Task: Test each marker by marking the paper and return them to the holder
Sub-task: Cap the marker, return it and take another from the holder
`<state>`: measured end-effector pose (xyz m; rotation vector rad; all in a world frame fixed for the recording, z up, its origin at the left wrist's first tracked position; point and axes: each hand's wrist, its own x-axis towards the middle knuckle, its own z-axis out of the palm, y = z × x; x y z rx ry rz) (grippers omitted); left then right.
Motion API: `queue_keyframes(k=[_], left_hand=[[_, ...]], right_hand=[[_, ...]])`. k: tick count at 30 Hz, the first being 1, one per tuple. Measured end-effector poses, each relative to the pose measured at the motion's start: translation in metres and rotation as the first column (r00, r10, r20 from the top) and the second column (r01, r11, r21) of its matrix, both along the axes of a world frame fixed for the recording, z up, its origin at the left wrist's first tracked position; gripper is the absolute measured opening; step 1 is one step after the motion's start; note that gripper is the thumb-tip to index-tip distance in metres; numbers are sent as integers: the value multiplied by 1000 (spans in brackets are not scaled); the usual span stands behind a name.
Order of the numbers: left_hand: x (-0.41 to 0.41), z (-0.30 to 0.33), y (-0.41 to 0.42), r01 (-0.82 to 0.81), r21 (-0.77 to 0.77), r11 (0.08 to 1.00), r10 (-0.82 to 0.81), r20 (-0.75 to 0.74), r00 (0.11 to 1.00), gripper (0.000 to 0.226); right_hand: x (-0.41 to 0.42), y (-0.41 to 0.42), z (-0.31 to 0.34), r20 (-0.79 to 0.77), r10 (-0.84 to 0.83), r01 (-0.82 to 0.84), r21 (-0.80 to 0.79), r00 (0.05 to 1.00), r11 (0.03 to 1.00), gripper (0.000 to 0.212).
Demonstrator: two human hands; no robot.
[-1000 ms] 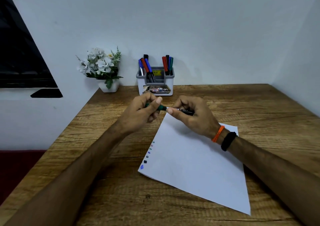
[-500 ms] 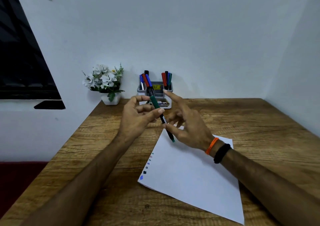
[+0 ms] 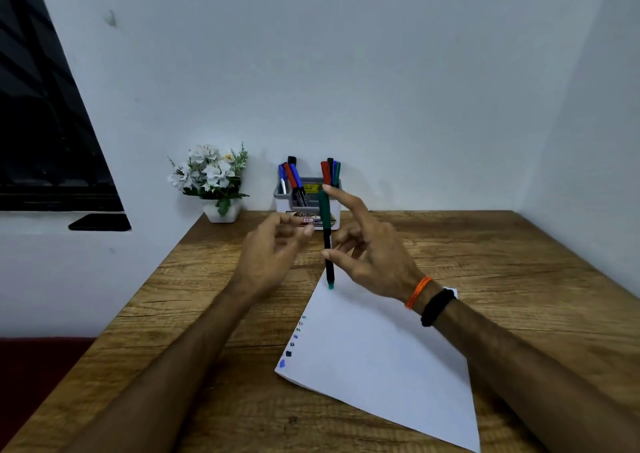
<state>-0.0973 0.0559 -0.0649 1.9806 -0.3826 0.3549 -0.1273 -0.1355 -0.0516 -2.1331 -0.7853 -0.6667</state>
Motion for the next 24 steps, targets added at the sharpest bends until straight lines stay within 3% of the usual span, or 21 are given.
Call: queue_keyframes(k=[3, 7, 10, 24], left_hand=[[7, -12, 5, -88, 420, 903, 91, 11, 996, 58], [19, -26, 6, -45, 697, 716, 106, -45, 993, 65], [24, -32, 5, -50, 728, 684, 122, -47, 991, 65], [28, -40, 7, -96, 694, 714, 125, 9, 992, 62]], right_hand=[[13, -5, 7, -6, -56, 56, 20, 998, 998, 88], [40, -9, 27, -14, -163, 163, 35, 987, 986, 90], [65, -9, 40, 18, -227, 226, 35, 974, 974, 90], [146, -11, 55, 62, -367, 365, 36, 928, 930, 90]])
